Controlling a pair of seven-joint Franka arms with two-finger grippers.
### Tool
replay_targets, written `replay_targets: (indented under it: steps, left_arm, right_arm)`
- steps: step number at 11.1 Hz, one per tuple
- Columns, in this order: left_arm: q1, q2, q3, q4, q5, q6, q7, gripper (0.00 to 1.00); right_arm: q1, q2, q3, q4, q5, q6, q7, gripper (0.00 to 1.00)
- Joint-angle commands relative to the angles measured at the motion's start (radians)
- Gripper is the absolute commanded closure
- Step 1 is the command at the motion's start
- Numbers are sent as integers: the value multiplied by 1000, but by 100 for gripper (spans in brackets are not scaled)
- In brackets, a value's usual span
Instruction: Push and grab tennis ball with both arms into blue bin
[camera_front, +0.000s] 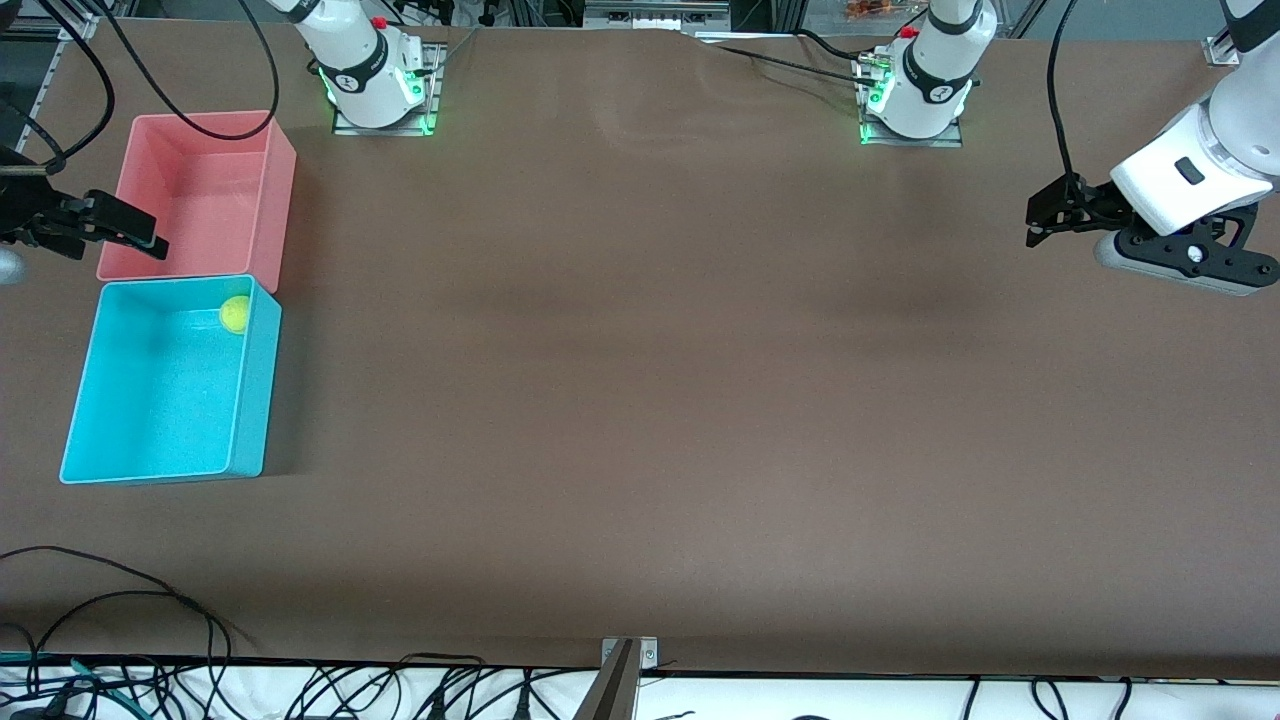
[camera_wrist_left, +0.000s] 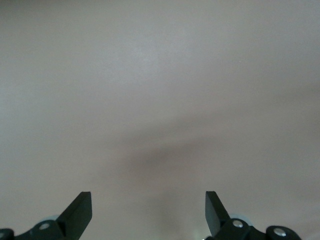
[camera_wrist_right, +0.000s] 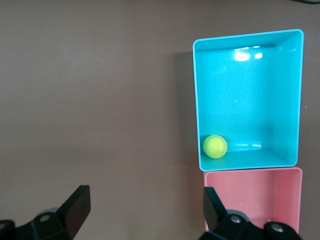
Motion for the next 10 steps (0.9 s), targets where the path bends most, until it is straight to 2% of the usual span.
replay_targets:
  steps: [1,3,10]
  left_arm:
    - [6,12,-2,15,14,0,23,0]
    - [6,12,-2,15,14,0,23,0]
    - [6,15,-2,13,14,0,23,0]
  right_arm:
    - [14,-7,-8,10,-3,30,5,0]
    - [28,-15,-7,9,-45,42,10,0]
    - [28,-18,0,15,-48,41,4,0]
